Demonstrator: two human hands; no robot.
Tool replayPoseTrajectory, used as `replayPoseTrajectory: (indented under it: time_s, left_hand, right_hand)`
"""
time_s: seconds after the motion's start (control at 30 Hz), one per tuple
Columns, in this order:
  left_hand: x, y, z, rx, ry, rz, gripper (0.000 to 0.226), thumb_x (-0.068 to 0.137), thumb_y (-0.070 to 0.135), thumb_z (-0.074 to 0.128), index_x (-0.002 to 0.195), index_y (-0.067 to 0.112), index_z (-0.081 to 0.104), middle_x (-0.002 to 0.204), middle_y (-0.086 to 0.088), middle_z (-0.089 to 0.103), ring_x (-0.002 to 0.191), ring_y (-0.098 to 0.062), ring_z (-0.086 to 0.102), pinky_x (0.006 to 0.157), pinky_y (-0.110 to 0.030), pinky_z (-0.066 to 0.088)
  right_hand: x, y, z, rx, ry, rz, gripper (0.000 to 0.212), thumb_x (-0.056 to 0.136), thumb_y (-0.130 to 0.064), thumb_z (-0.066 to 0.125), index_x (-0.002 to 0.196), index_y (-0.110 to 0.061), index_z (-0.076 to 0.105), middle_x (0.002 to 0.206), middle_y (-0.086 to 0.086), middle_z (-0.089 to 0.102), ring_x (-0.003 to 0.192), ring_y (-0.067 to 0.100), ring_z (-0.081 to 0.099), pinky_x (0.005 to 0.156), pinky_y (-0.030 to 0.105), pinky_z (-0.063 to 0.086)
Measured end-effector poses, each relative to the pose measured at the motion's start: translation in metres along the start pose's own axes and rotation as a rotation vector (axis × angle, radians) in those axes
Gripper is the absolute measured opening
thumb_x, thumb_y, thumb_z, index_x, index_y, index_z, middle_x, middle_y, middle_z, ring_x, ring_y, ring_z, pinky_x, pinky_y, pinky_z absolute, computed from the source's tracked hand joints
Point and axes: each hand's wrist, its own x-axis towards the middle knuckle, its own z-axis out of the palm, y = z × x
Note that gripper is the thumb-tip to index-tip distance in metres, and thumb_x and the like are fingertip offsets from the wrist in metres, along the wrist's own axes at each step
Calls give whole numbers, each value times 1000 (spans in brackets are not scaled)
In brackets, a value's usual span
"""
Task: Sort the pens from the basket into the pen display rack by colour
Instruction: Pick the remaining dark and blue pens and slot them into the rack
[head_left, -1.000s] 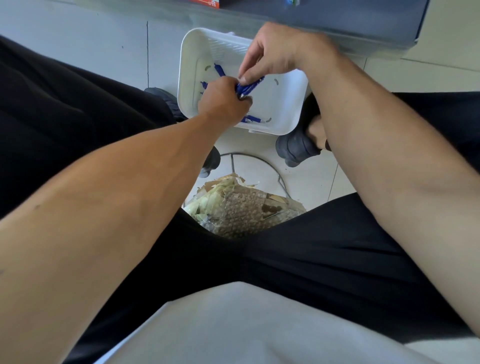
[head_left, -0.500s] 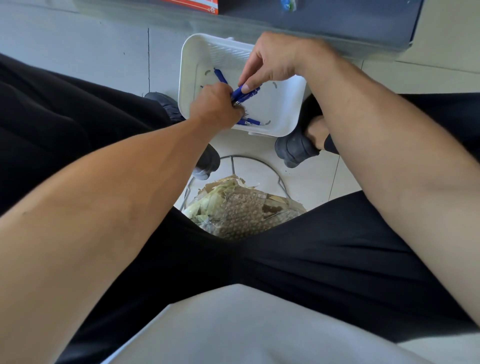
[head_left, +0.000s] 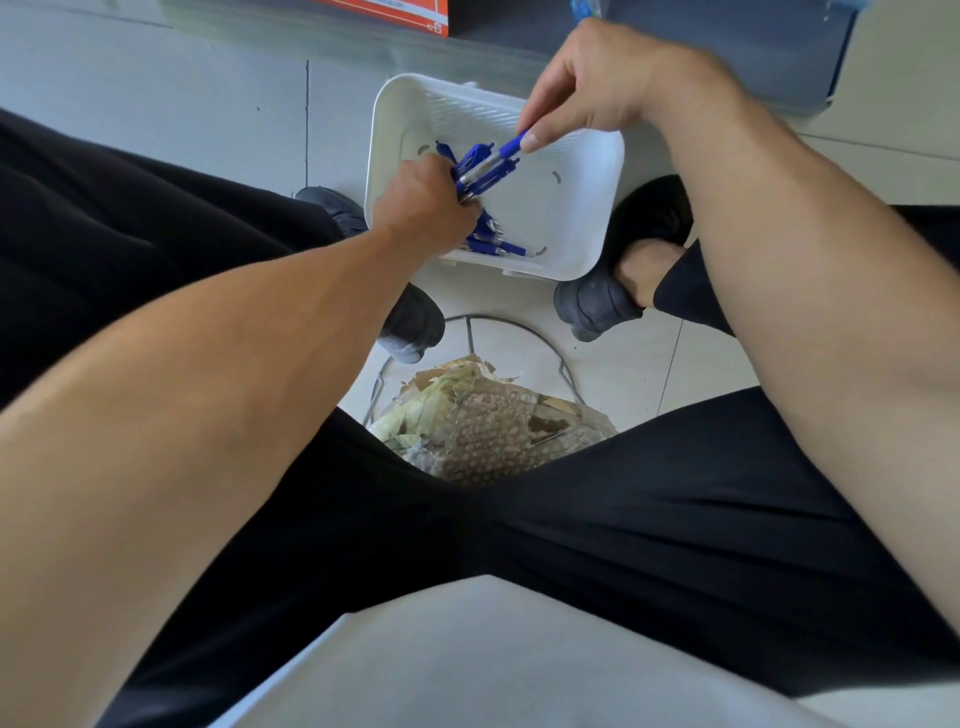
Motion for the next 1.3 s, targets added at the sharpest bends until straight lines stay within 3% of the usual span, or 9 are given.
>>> replayPoseTrajectory:
  time_s: [0.13,0.27,0.43,0.53,0.7,0.87,1.03,1.13,1.3]
  left_hand:
    - [0,-1,-1,-209,-76,-123,16,91,31,65,98,16,63,81,-3,60,67,-18,57,57,-26,47]
    - [-1,-2,-5,-891,-208,-445,23,90,25,72,86,16,52,61,3,45,46,-8,37,44,-20,38]
    - [2,3,-11,-1391,-220,-407,45,81,51,79,95,19,51,59,6,28,50,-10,23,47,-21,29]
    - [5,2,-13,-1430,-245,-395,51,76,61,77,89,18,52,64,4,28,51,-11,23,51,-21,32]
    - [1,3,-13,-1448,-159,-487,33,92,37,69,98,5,60,58,-4,51,41,-14,45,48,-23,48]
    - [2,8,-7,-1612,-83,-585,15,100,18,58,103,4,57,68,-7,62,63,-21,68,58,-31,59]
    - [11,8,1,-1410,-49,-601,27,101,23,59,81,9,49,49,0,46,42,-14,43,44,-26,45]
    - [12,1,4,-1262,-42,-617,28,97,25,62,77,11,48,42,4,41,34,-13,35,41,-24,36]
    - [11,-4,3,-1228,-69,-629,26,95,19,61,75,13,46,49,2,39,36,-12,33,41,-24,34]
  right_hand:
    - [-5,10,-2,79,41,42,20,84,-34,79,104,-31,79,92,-9,73,89,4,61,79,24,45]
    - [-5,15,8,388,219,41,11,85,-29,79,93,-23,76,84,-7,73,74,3,64,78,26,54]
    - [-1,7,40,692,140,57,9,87,-20,78,93,-20,71,89,-2,78,74,5,71,69,18,53]
    - [0,-7,67,761,-16,74,16,86,-18,80,98,-17,69,92,1,79,80,11,74,70,21,55]
    - [9,-13,104,968,-130,122,15,89,-26,77,99,-15,73,91,2,79,84,14,74,73,24,51]
    - [27,4,129,734,82,283,18,94,-24,62,98,-11,74,91,3,74,82,15,68,76,31,52]
    - [50,19,151,318,-34,220,43,94,-9,49,134,-18,65,129,3,63,116,20,59,86,21,41]
    - [66,18,162,112,-148,200,54,98,-6,42,150,-17,46,152,13,40,138,35,39,109,30,32]
    - [73,18,178,246,-152,267,58,101,-14,46,155,-10,27,155,10,36,134,35,42,115,34,33]
